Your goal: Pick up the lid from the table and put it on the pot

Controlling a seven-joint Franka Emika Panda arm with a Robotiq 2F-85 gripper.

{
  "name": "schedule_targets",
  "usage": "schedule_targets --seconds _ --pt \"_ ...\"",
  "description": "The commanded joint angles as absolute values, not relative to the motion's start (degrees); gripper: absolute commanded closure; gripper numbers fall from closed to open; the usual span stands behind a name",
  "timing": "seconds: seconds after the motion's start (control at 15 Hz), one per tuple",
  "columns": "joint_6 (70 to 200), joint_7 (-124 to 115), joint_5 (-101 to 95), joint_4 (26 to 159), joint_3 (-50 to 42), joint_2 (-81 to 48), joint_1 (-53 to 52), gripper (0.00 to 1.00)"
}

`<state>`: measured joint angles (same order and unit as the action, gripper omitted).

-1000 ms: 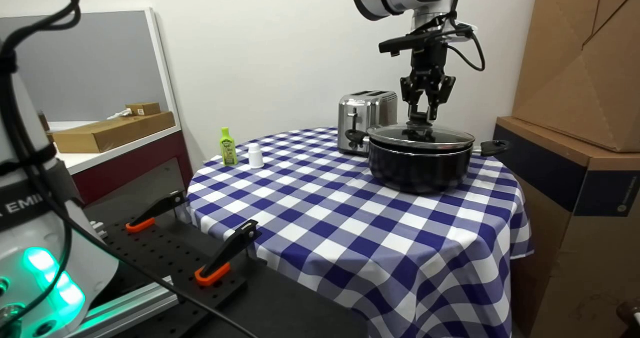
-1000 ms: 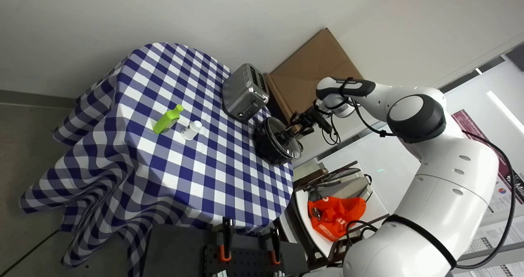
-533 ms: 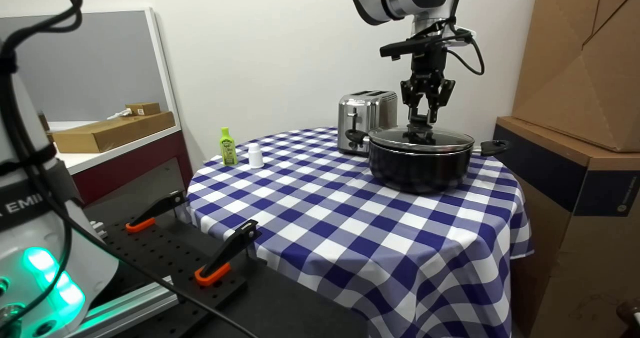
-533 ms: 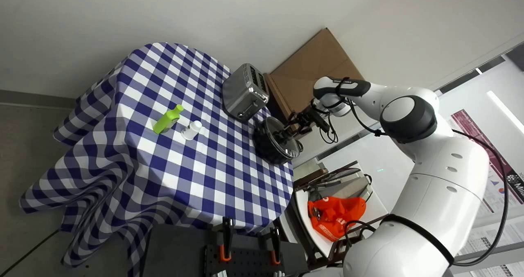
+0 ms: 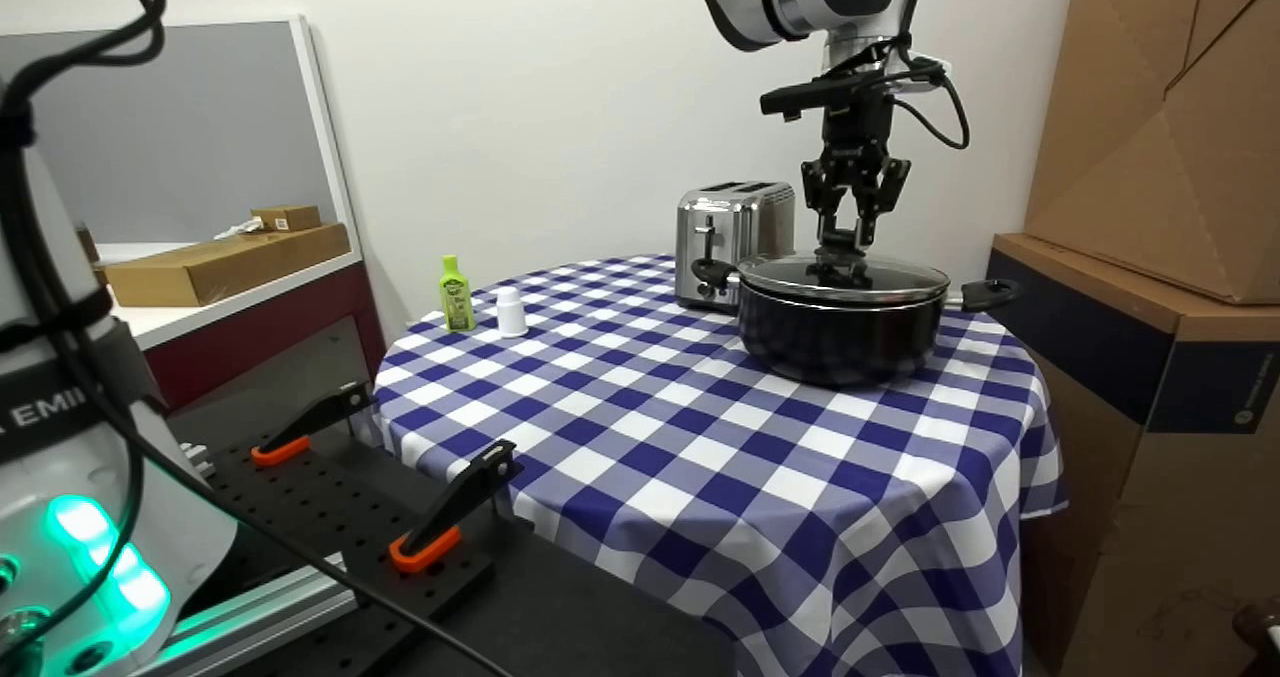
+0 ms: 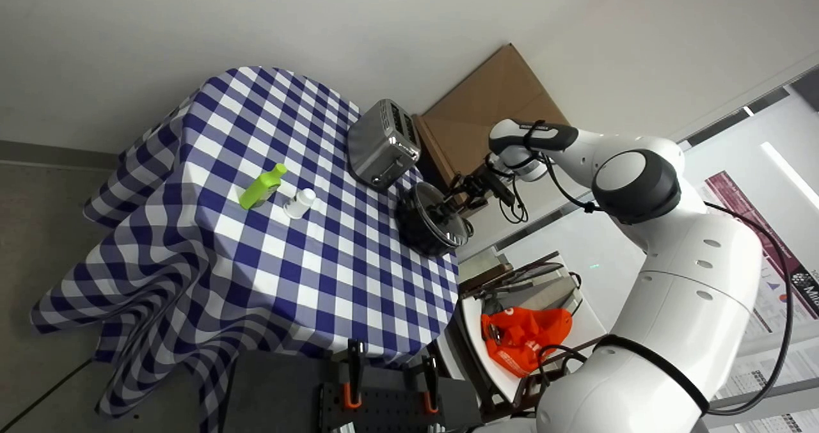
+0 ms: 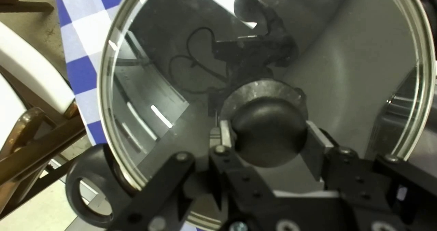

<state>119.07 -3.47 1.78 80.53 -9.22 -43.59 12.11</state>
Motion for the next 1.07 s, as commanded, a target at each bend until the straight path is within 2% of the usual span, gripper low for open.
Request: schedule_targets --seconds 0.0,0.07,0.13,0.2,0.4,0.73,0.8,0.87,1.0 --pt "119.66 -3.59 0.66 80.98 -9.24 -42.85 11.85 0.75" --pt "119.87 -3.57 0.59 81.29 -9.28 -42.79 11.84 0.75" --pt "120.15 -3.67 0.45 81.68 -9.38 -42.72 11.79 0.43" --pt "120.45 -3.77 0.36 81.97 -9.46 -42.68 11.75 0.23" --pt "120.95 -3.73 0.51 82.70 -9.40 -42.28 11.87 0.03" --pt "122.32 -3.14 0.82 84.16 -9.21 -41.17 12.13 0.00" --pt "122.59 -3.07 0.92 84.47 -9.16 -41.01 12.20 0.11" --pt "122.91 -3.04 0.93 84.85 -9.17 -40.84 12.22 0.27" --pt "123.31 -2.81 0.86 85.65 -9.14 -40.63 12.24 0.41"
